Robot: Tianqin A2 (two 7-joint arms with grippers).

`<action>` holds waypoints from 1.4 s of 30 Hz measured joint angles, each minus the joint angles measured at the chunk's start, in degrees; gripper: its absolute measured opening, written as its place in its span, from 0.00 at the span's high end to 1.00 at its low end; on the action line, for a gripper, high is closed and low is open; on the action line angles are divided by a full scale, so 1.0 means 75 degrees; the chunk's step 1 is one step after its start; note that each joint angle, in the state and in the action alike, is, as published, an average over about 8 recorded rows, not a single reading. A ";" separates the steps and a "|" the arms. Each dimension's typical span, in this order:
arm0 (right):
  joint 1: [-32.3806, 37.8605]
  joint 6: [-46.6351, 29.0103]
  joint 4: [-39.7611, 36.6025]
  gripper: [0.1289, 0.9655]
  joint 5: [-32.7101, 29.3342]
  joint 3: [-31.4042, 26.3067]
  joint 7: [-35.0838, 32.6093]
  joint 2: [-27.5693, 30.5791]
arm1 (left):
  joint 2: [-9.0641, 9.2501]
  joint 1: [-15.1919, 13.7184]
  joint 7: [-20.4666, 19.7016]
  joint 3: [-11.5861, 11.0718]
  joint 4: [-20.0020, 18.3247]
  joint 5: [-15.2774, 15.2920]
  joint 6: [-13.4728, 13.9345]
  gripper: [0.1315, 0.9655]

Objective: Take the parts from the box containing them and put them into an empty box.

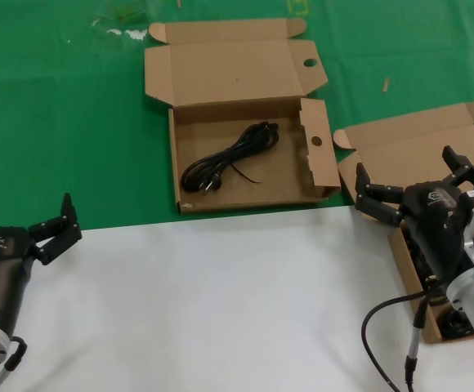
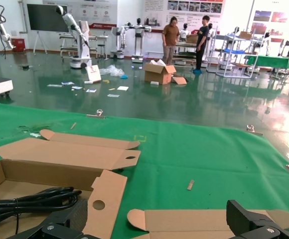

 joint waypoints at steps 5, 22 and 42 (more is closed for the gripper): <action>0.0000 0.0000 0.0000 0.00 0.0000 0.0000 0.0000 0.0000 | 0.0000 0.0000 0.0000 0.0000 0.0000 0.0000 0.0000 0.00; 0.0000 0.0000 0.0000 0.00 0.0000 0.0000 0.0000 0.0000 | 0.0000 0.0000 0.0000 0.0000 0.0000 0.0000 0.0000 0.00; 0.0000 0.0000 0.0000 0.00 0.0000 0.0000 0.0000 0.0000 | 0.0000 0.0000 0.0000 0.0000 0.0000 0.0000 0.0000 0.00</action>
